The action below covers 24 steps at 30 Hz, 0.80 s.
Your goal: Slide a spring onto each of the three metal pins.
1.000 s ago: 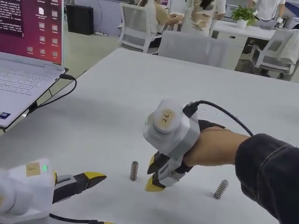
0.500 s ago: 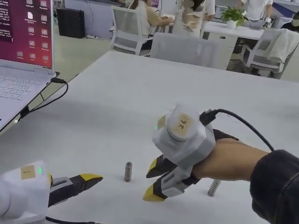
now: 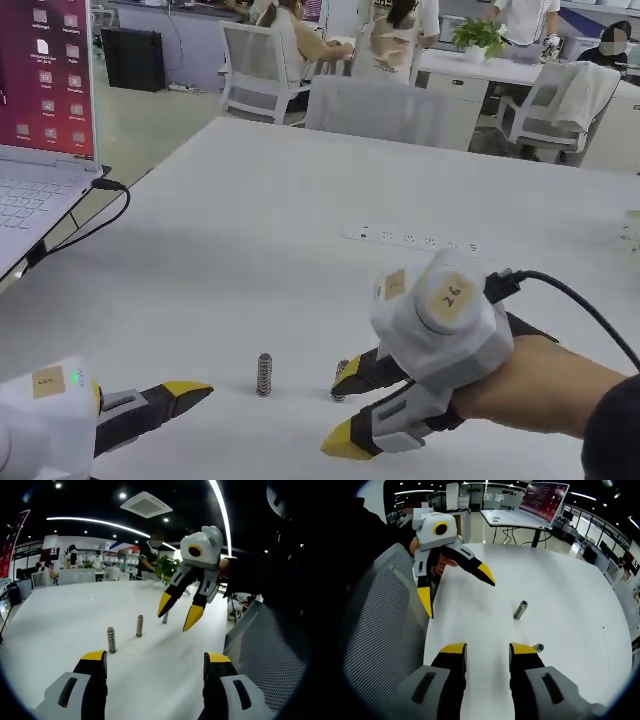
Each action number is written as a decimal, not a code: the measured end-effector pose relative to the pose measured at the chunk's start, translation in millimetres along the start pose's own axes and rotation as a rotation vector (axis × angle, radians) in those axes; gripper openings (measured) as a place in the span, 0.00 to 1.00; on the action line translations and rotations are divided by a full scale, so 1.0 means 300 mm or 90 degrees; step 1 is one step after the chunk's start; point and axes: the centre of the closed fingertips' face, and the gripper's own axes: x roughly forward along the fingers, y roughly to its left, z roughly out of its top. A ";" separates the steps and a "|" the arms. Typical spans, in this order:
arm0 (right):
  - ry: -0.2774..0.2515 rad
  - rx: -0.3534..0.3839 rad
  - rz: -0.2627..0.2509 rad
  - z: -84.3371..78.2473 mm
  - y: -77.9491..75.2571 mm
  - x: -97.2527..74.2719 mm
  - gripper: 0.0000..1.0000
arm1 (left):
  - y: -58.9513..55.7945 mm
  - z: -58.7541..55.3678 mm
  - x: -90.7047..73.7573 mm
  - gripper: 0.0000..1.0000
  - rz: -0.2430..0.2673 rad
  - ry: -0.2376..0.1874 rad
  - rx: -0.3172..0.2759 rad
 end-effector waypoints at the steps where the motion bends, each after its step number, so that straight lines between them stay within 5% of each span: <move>1: -0.005 0.006 -0.001 -0.006 0.004 -0.005 0.33 | -0.001 0.001 0.001 0.75 -0.001 0.000 0.000; 24: -0.091 0.128 -0.061 -0.148 0.010 -0.142 0.39 | -0.018 0.015 0.015 0.78 -0.007 0.005 0.002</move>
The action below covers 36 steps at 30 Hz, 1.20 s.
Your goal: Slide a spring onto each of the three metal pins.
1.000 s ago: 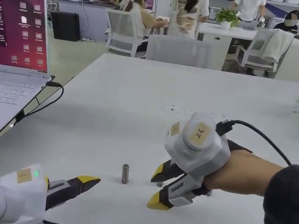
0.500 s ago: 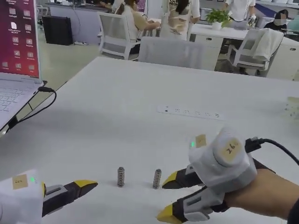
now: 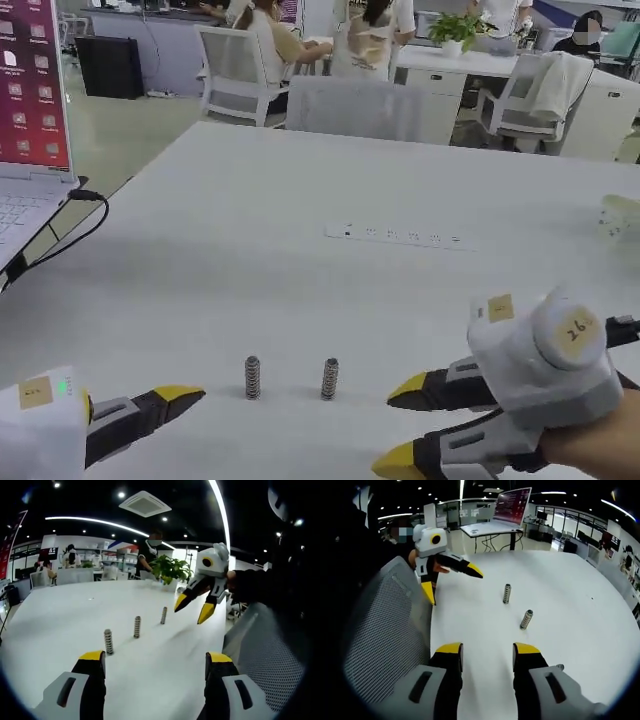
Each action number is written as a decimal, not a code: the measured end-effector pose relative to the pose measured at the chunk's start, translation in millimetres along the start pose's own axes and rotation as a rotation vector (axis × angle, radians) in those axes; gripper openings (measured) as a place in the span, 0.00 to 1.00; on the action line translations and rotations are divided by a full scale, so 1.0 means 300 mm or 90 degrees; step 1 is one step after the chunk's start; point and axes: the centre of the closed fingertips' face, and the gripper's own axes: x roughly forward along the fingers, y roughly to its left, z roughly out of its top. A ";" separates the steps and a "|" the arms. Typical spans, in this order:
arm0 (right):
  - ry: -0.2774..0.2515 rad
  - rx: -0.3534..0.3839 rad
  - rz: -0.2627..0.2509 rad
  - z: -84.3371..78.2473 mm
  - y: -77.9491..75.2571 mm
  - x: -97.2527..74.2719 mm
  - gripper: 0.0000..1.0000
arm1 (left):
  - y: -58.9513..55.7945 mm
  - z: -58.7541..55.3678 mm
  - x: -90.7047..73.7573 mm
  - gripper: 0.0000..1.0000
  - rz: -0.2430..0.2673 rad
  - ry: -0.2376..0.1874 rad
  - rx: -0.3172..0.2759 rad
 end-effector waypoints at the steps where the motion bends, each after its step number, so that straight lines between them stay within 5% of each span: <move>1: -0.002 0.005 -0.004 -0.005 -0.003 -0.007 0.39 | 0.000 0.001 0.001 0.78 0.000 0.000 -0.001; 19: -0.066 0.095 -0.092 -0.112 -0.099 -0.122 0.45 | -0.002 0.000 0.009 0.80 0.002 0.005 -0.004; 36: -0.123 0.113 -0.145 -0.211 -0.135 -0.152 0.64 | 0.008 -0.007 -0.003 0.81 0.011 0.002 -0.013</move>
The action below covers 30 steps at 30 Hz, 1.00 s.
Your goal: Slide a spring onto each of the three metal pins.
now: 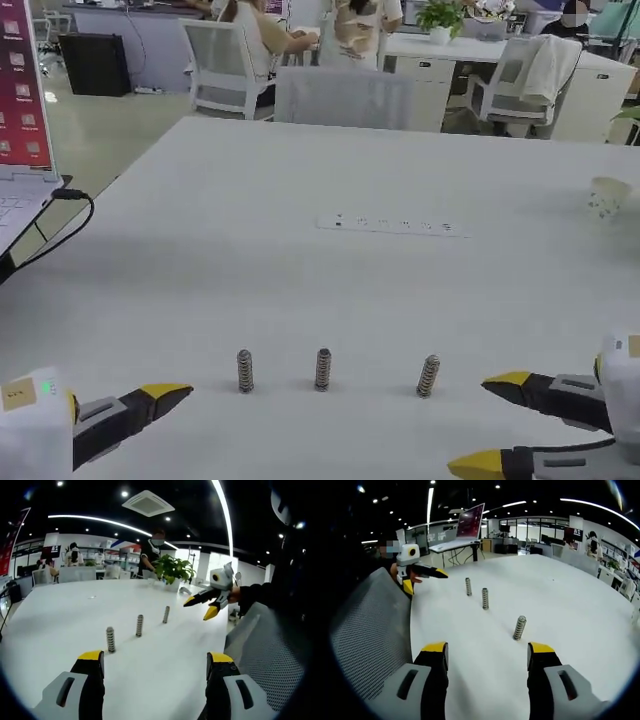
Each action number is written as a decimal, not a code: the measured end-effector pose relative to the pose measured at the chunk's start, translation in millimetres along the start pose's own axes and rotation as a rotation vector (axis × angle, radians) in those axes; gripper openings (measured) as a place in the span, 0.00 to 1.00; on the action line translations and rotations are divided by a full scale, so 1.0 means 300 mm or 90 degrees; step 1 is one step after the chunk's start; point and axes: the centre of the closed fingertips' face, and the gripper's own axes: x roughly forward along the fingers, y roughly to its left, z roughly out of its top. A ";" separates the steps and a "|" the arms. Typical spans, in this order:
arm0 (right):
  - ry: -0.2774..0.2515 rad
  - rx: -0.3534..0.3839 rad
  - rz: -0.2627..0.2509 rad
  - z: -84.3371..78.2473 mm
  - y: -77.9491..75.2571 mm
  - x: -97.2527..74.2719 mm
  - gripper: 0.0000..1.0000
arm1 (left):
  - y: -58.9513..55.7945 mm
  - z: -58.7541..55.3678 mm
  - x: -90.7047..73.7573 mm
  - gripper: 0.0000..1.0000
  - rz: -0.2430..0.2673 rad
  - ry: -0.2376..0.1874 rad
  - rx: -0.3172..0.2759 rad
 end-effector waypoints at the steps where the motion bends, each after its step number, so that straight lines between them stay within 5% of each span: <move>1: -0.004 0.004 -0.001 -0.003 -0.001 0.000 0.65 | 0.000 -0.001 0.001 0.81 0.000 0.000 -0.001; 13: -0.030 0.015 -0.032 -0.033 -0.022 0.008 0.79 | 0.025 -0.021 0.003 0.81 0.002 0.001 -0.011; 30: -0.029 0.026 -0.046 -0.043 -0.030 0.002 0.81 | 0.038 -0.040 0.008 0.81 0.004 0.002 -0.022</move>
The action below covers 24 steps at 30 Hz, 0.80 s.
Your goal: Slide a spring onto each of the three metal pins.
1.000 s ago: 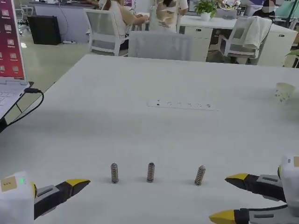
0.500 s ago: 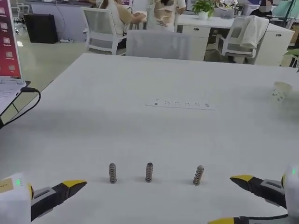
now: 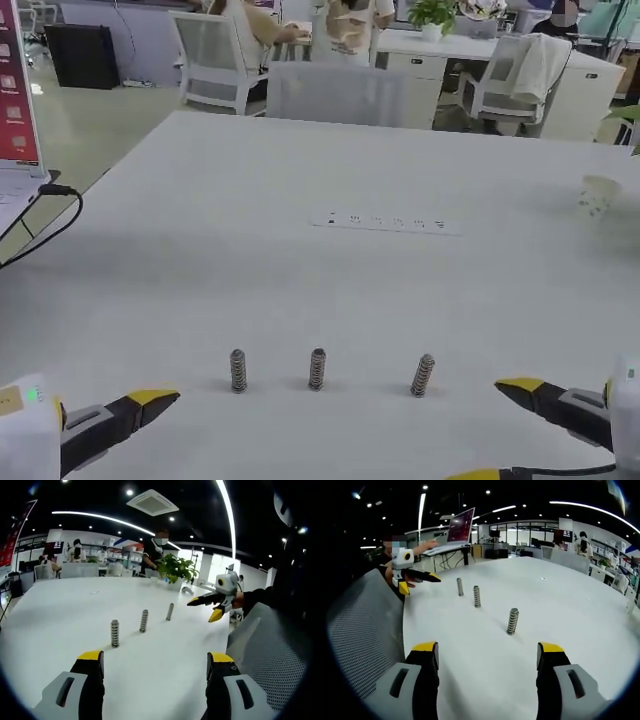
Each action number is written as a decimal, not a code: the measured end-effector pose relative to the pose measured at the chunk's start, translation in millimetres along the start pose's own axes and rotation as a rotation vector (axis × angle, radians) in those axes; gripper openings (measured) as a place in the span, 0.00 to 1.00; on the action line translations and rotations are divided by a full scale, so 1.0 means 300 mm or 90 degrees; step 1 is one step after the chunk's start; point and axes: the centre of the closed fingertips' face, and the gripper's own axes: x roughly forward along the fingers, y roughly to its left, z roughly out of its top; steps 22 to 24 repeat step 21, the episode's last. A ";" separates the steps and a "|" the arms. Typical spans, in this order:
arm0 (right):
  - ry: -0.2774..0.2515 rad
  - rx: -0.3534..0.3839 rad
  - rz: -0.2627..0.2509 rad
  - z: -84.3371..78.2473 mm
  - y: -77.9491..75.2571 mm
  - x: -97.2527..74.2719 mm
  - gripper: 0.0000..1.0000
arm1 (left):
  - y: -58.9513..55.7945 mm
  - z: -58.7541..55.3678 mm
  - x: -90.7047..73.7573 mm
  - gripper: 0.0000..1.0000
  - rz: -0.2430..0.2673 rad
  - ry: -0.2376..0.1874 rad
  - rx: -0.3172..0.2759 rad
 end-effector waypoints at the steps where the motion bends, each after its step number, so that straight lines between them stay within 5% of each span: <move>1: 0.001 0.000 0.000 -0.003 0.002 0.000 0.81 | 0.001 0.000 0.000 0.81 0.000 0.000 -0.001; 24: 0.002 0.002 0.003 -0.003 0.007 0.010 0.81 | 0.019 -0.004 0.005 0.81 0.008 -0.002 -0.005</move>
